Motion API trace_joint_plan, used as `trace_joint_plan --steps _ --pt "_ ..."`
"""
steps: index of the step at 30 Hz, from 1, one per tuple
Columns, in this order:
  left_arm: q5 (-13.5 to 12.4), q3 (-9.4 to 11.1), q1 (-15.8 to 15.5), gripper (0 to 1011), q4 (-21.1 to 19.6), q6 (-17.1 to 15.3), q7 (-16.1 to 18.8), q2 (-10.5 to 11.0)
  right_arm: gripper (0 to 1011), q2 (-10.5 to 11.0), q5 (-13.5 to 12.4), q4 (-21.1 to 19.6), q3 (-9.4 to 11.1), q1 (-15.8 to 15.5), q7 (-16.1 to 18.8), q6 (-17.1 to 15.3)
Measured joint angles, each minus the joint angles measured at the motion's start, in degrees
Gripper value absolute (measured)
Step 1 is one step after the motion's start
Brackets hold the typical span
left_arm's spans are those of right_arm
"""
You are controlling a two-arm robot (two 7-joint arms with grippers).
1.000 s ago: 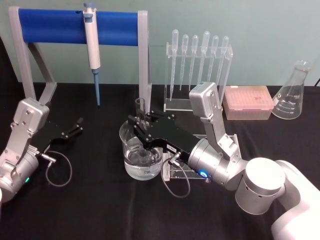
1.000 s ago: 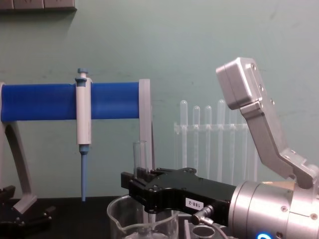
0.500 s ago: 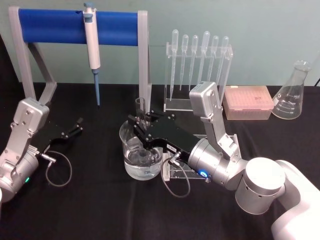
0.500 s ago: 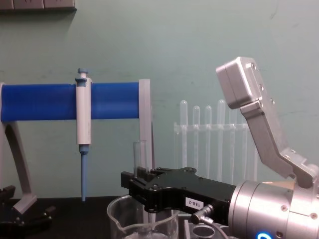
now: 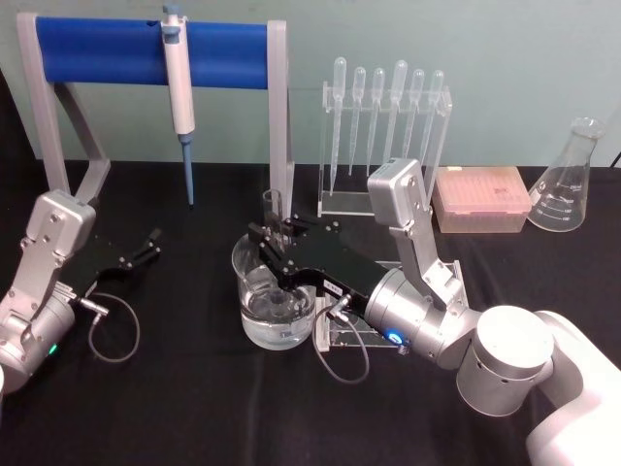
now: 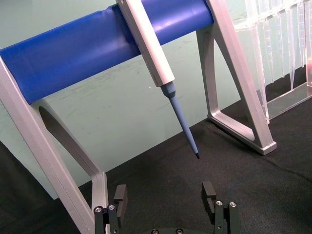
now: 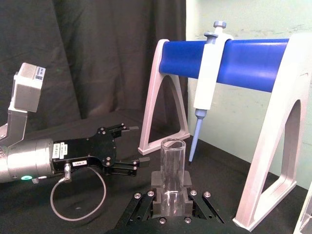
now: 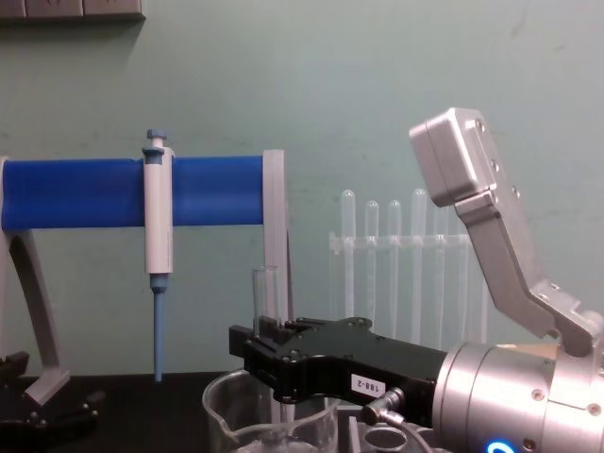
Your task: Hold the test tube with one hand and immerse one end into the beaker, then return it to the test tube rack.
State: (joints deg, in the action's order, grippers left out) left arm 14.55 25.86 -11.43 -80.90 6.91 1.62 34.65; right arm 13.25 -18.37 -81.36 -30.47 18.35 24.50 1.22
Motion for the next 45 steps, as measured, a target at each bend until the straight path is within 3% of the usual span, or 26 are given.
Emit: trace_joint_plan --steps 45 --pt "0.0 0.0 0.0 1000 0.0 0.0 0.0 0.0 226 0.0 0.0 0.0 0.0 0.0 0.0 0.0"
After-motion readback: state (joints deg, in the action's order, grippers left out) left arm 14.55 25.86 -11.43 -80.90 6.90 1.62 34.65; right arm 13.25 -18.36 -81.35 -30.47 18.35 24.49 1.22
